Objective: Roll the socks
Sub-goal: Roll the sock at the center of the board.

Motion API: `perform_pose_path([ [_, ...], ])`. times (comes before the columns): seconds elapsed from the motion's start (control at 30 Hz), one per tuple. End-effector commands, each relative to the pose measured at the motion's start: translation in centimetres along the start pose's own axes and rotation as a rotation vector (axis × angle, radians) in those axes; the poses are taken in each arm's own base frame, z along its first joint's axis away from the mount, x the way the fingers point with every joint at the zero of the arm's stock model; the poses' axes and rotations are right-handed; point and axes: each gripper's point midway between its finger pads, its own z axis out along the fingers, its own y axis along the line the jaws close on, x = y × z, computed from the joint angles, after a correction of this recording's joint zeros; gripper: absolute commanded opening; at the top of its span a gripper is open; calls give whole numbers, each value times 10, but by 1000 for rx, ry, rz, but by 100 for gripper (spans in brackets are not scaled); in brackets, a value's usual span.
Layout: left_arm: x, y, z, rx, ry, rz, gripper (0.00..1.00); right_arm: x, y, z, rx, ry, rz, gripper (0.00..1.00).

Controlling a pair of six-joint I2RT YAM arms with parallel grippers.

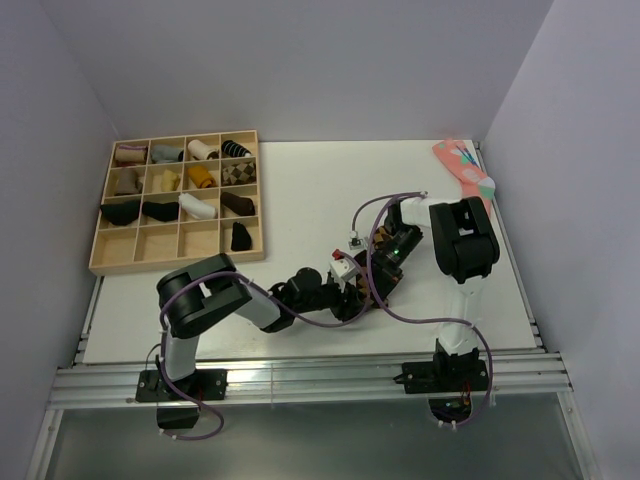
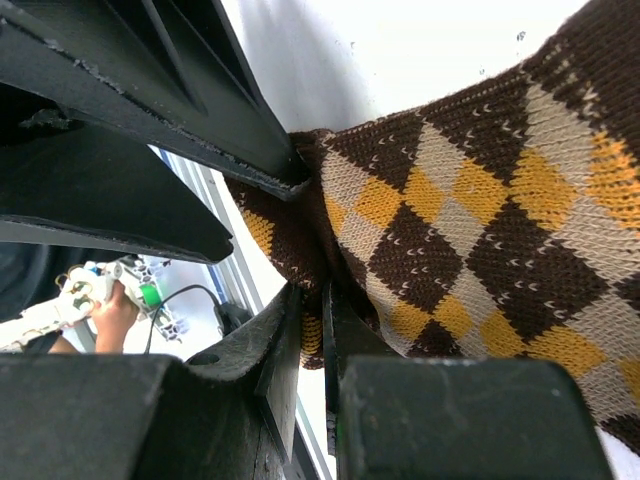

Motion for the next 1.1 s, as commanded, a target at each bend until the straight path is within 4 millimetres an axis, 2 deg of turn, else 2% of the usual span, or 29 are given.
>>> perform_pose_path([
  [0.0,-12,-10,4,58,-47,1,56,0,-10,-6,25,8,-6,5],
  [0.3,-6,-1,11,22,-42,-17,51,1,-11,-5,15,10,9,5],
  [0.4,-6,1,12,9,-47,-24,46,1,-11,-6,14,8,10,5],
  [0.5,-4,3,15,-2,-35,-35,33,2,-12,-5,19,10,12,5],
  [0.67,0,6,20,-15,-10,-54,20,3,-14,-5,36,3,7,5],
  [0.77,4,8,23,-29,24,-71,3,2,-17,-6,62,-11,0,5],
  [0.87,10,8,25,-33,68,-102,0,-1,-20,-8,105,-39,-16,14],
  [0.9,8,7,28,-36,73,-108,0,-2,-20,-9,117,-50,-6,25],
  [0.93,18,11,26,-67,125,-137,0,-2,-19,-10,121,-62,-6,30],
  [1.0,17,12,27,-90,148,-159,0,-8,-18,-20,168,-113,-39,43],
  [1.03,23,18,24,-137,184,-180,0,-9,-18,-23,184,-125,-31,45],
  [1.07,19,19,23,-155,185,-190,0,-11,-15,-28,206,-138,-48,48],
])
